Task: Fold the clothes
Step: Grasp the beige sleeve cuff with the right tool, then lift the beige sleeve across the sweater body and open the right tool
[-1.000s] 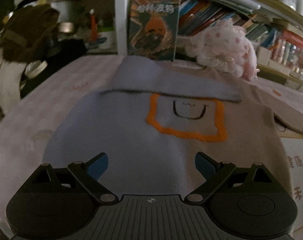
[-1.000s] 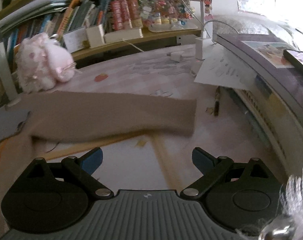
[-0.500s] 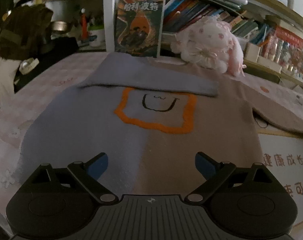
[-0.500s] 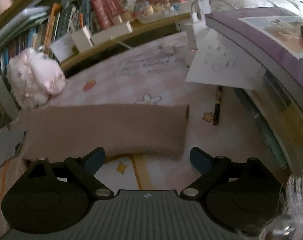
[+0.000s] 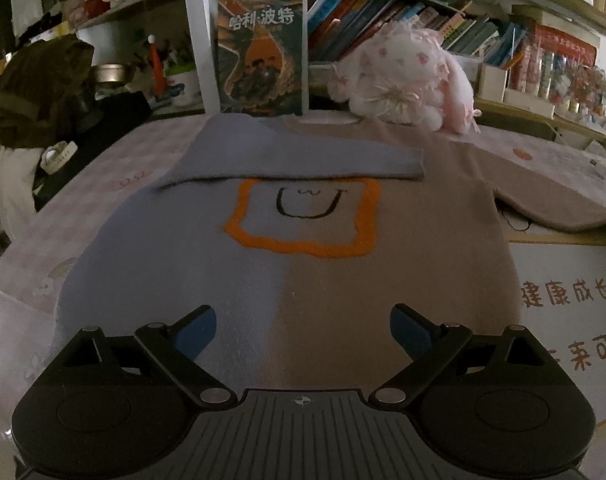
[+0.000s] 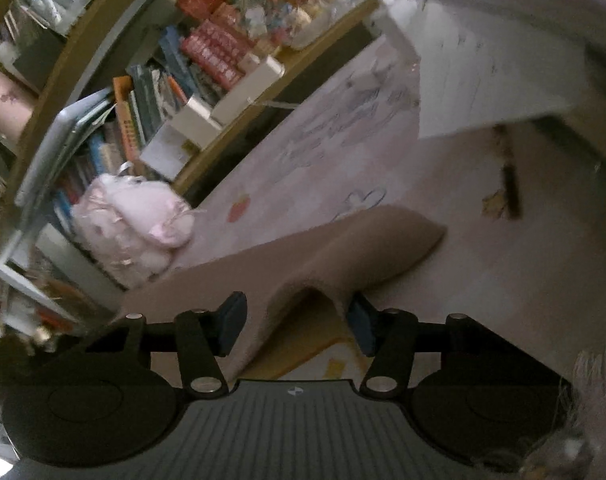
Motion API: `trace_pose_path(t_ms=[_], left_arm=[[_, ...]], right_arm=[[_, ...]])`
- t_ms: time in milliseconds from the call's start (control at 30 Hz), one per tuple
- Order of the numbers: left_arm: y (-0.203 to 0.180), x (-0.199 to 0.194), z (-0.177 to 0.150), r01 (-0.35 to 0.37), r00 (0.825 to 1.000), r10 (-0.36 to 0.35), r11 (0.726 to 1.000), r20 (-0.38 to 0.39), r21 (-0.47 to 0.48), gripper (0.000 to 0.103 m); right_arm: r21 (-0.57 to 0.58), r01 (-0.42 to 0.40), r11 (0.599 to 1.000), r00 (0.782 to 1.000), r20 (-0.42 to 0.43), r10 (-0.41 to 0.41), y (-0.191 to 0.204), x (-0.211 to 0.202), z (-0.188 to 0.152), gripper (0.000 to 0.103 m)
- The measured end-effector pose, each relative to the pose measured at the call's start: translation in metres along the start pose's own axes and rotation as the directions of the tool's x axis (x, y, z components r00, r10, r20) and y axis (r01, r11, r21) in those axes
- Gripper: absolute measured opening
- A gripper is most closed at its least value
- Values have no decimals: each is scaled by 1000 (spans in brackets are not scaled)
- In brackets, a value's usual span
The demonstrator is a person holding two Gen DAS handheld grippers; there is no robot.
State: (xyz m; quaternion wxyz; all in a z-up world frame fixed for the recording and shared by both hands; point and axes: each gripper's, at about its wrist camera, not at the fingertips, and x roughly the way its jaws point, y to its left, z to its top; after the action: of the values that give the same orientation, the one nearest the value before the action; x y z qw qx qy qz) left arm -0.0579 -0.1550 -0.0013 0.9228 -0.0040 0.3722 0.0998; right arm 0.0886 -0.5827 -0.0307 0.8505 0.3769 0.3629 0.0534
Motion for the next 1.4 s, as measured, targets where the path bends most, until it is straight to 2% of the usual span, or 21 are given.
trace_pose_path(t_ms=[133, 200, 367, 467, 567, 633, 700, 800, 967, 1200, 1400], left_arm=[[-4, 2, 1, 3, 1000, -3, 1000, -1, 11, 96], [-6, 3, 2, 7, 1000, -7, 1000, 0, 14, 96], [-8, 3, 2, 7, 1000, -7, 1000, 4, 24, 96], [-7, 5, 1, 1, 1000, -1, 1000, 0, 15, 96], [-4, 8, 1, -1, 1000, 1, 1000, -8, -5, 96], [-2, 10, 1, -1, 1000, 0, 1000, -13, -11, 96], [-2, 11, 2, 4, 1000, -4, 1000, -10, -9, 96], [-2, 10, 2, 13, 1000, -13, 1000, 1, 4, 96], [0, 9, 6, 31, 999, -32, 999, 26, 34, 96], [15, 5, 12, 60, 995, -63, 997, 77, 48, 96], [41, 2, 18, 112, 984, -126, 987, 123, 113, 97]], right_arm=[[28, -57, 998, 996, -64, 58, 6, 4, -8, 55], [17, -49, 999, 997, -59, 50, 9, 4, -10, 55], [25, 77, 997, 995, 55, -78, -1, -7, 0, 52], [58, 112, 992, 990, 77, -117, -12, -14, 9, 50], [79, 142, 987, 987, 69, -147, -18, -15, 14, 35], [66, 159, 985, 986, 46, -163, -18, -12, 14, 16], [56, 143, 988, 989, 28, -145, -15, -11, 13, 6], [27, 107, 994, 994, 34, -108, -2, -13, 15, 6], [-32, -6, 999, 998, 55, 7, 37, -19, 25, 5], [-156, -167, 973, 985, 11, 171, 121, -7, 28, 5], [-253, -223, 941, 974, -17, 226, 198, 19, 10, 5]])
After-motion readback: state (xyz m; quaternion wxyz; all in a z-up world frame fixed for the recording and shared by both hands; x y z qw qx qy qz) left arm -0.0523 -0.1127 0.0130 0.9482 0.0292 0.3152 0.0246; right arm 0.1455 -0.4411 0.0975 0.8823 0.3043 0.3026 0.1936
